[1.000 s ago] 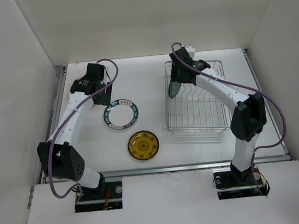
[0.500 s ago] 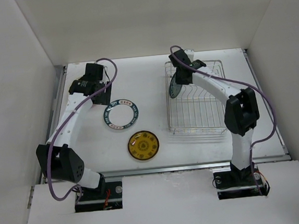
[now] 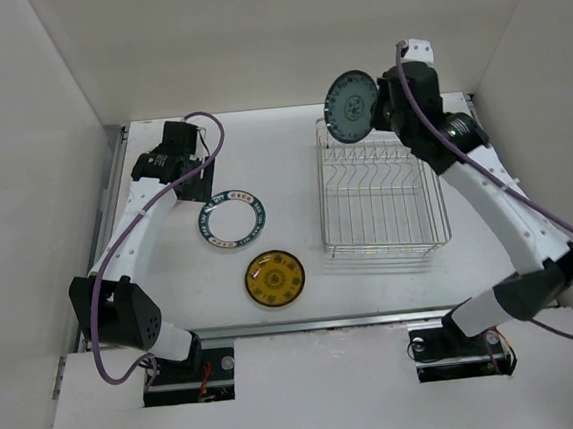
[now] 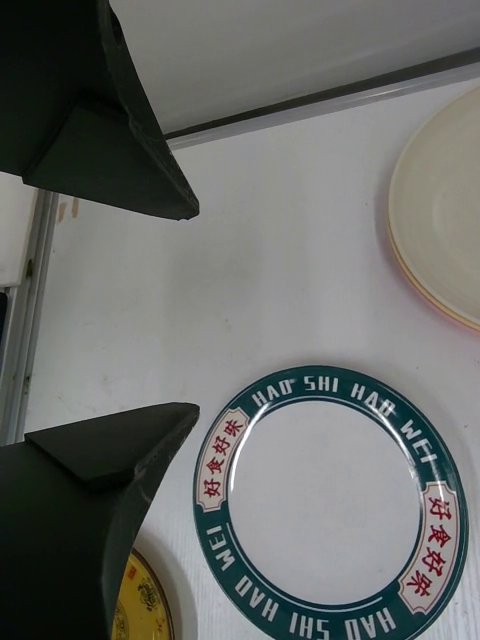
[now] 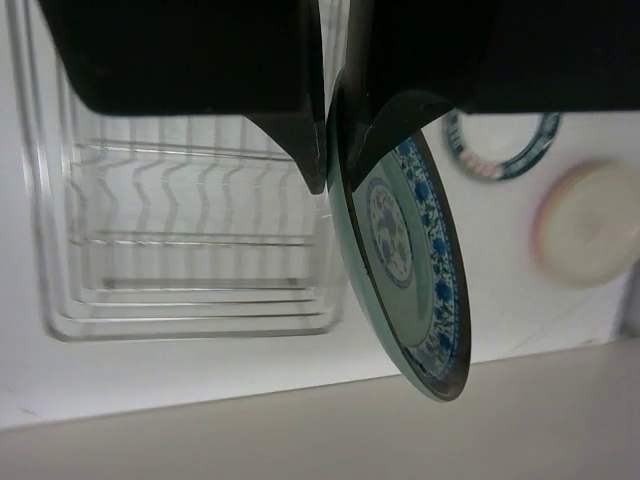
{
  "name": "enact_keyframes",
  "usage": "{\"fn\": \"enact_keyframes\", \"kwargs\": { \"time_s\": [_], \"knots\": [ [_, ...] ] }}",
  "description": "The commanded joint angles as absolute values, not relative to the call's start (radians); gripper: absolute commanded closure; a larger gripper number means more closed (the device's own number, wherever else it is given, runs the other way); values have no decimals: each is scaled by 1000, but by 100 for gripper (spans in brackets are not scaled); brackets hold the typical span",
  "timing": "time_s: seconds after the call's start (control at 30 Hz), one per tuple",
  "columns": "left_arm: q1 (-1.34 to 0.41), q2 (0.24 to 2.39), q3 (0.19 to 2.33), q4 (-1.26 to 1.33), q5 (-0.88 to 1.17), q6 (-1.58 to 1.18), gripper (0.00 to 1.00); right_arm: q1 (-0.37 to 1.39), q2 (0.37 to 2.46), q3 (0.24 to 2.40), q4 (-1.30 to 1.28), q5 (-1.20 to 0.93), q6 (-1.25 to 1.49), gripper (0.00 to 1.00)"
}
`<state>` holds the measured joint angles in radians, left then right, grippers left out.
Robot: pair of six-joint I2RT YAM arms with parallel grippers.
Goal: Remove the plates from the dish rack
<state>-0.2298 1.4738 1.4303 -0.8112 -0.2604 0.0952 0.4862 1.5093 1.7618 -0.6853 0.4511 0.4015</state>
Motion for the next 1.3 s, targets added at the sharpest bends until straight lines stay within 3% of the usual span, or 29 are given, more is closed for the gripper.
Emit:
{"fn": "enact_keyframes", "kwargs": {
  "time_s": [0.0,0.13,0.23,0.4,0.87,0.97,1.1,1.13,1.27],
  "knots": [
    [-212,1442,1453,-824,-259,84,29,541,1457,1675,-561,101,264,100],
    [-183,1442,1453,-824,-259,84,29,609,1518,1595,-551,-302,167,100],
    [-164,1442,1453,-824,-259,75,29,701,1612,1585,-594,-402,80,100],
    [-153,1433,1453,-824,-259,75,29,747,1778,1637,-660,-463,23,100],
    [-89,1404,1413,-815,-239,75,26,811,1994,1664,-755,-497,-60,100],
    [-89,1404,1413,-815,-239,75,26,811,2005,1664,-755,-497,-69,93],
    [-80,1404,1413,-815,-239,75,26,811,2025,1684,-765,-497,-69,72],
    [-80,1404,1413,-815,-239,75,26,811,2025,1684,-765,-488,-69,59],
    [-80,1404,1413,-815,-239,75,25,830,2025,1684,-790,-425,-69,48]
  ]
}}
